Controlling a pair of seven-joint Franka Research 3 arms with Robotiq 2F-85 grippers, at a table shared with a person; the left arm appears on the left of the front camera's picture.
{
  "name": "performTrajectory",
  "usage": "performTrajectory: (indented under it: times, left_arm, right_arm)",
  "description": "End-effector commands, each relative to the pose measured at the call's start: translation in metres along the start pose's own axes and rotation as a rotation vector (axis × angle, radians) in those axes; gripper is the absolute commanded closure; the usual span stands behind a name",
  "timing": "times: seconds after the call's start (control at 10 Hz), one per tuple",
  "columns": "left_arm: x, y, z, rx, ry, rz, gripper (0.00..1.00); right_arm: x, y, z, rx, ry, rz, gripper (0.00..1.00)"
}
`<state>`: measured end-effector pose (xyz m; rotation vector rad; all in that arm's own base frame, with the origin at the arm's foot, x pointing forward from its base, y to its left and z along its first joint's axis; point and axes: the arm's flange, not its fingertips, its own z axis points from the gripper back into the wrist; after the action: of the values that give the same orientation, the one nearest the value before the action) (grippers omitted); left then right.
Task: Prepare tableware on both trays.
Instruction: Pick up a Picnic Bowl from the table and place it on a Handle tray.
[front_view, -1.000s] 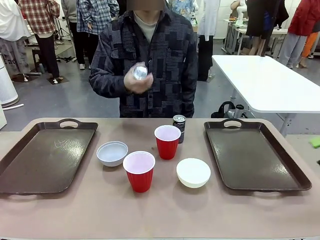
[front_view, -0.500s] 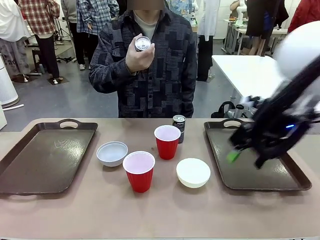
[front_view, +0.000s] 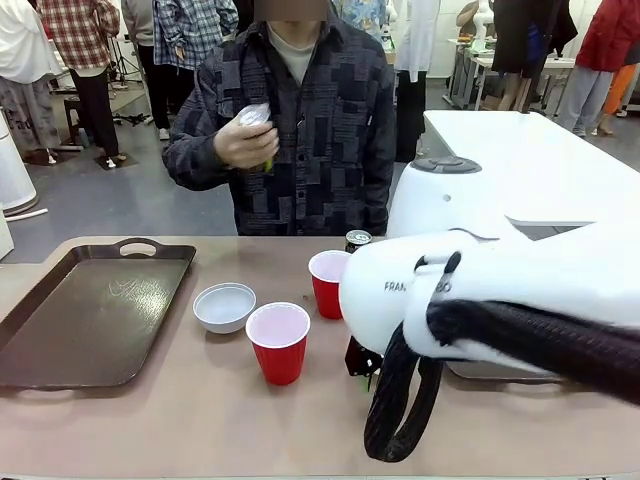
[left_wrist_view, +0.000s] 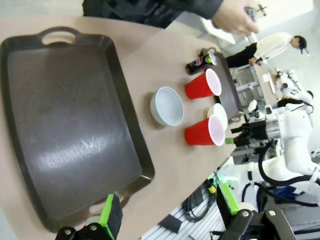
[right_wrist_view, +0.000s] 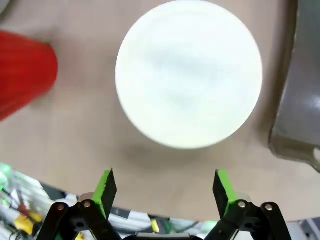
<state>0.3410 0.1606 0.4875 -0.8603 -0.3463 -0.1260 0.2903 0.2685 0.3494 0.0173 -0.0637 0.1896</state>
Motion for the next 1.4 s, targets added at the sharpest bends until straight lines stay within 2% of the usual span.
performTrajectory:
  times: [0.0, 0.1, 0.2, 0.5, 0.6, 0.8, 1.3]
  left_arm:
    - [0.0, 0.0, 0.002, -0.013, -0.007, -0.007, 0.0]
    - [0.0, 0.0, 0.002, -0.013, -0.007, -0.007, 0.0]
    - [0.0, 0.0, 0.002, -0.013, -0.007, -0.007, 0.0]
    - [0.0, 0.0, 0.002, -0.013, -0.007, -0.007, 0.0]
    - [0.0, 0.0, 0.002, -0.013, -0.007, -0.007, 0.0]
    - [0.0, 0.0, 0.002, -0.013, -0.007, -0.007, 0.0]
    - [0.0, 0.0, 0.002, -0.013, -0.007, -0.007, 0.0]
  right_arm:
    - [0.004, -0.026, -0.005, -0.011, -0.055, -0.063, 0.0]
    - [0.0, -0.03, 0.001, 0.006, -0.017, -0.047, 0.0]
    - [0.008, -0.008, 0.0, -0.005, -0.027, -0.026, 0.0]
    - [0.012, -0.015, 0.001, -0.007, -0.03, -0.04, 0.0]
    - [0.019, -0.017, 0.018, 0.045, -0.104, -0.076, 0.0]
    - [0.037, -0.017, 0.04, 0.054, -0.165, -0.119, 0.0]
    - [0.081, -0.03, 0.016, -0.029, -0.2, -0.264, 0.0]
